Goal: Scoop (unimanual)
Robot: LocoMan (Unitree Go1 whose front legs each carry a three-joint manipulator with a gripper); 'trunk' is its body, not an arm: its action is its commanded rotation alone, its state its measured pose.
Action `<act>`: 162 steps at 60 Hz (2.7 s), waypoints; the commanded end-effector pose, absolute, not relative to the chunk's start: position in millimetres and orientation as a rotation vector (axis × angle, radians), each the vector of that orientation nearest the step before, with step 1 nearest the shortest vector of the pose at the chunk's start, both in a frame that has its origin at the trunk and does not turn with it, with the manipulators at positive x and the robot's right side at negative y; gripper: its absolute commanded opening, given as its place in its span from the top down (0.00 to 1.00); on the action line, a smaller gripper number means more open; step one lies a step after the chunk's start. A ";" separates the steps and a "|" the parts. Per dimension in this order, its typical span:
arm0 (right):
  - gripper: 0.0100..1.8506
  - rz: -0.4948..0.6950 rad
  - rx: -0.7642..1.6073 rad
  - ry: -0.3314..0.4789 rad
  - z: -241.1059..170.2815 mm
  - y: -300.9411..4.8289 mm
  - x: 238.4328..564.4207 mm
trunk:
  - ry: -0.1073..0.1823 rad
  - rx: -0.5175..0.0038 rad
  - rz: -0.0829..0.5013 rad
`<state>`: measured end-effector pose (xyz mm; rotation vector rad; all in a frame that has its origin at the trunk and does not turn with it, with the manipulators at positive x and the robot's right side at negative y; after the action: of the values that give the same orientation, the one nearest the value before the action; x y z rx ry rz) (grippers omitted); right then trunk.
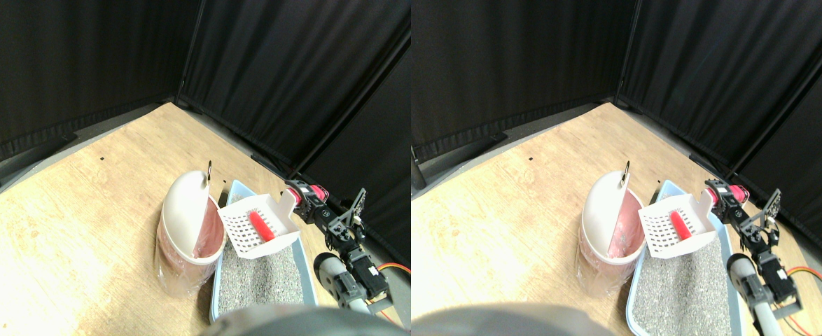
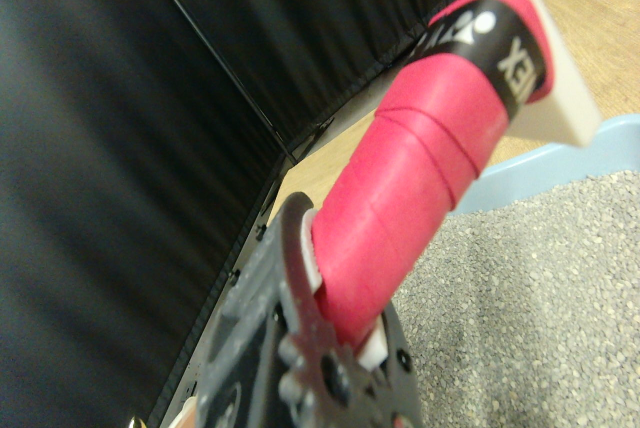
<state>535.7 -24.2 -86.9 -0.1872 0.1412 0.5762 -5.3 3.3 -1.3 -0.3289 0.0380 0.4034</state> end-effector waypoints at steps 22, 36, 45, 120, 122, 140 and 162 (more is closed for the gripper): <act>0.98 0.579 -0.323 0.046 -64.9 -10.0 539.3 | 0.042 -0.329 0.457; 0.91 0.545 -0.407 0.019 -52.3 -4.6 536.6 | 0.039 -0.330 0.461; 0.96 0.524 -0.449 -0.004 -46.3 -1.2 532.3 | 0.034 -0.331 0.464; 0.98 0.237 0.125 -0.109 -93.3 -132.7 526.7 | 0.069 -0.215 0.225; 0.98 0.218 0.139 -0.116 -94.7 -138.1 525.9 | 0.070 -0.211 0.217; 0.98 0.143 0.186 -0.132 -110.2 -178.8 517.0 | 0.073 -0.183 0.156; 0.98 0.108 0.257 -0.053 -140.0 -199.7 506.4 | 0.075 -0.176 0.143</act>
<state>507.5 -202.0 -144.7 0.2287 0.0074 0.0752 1.3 -5.0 -5.0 -0.1578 0.0860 0.1417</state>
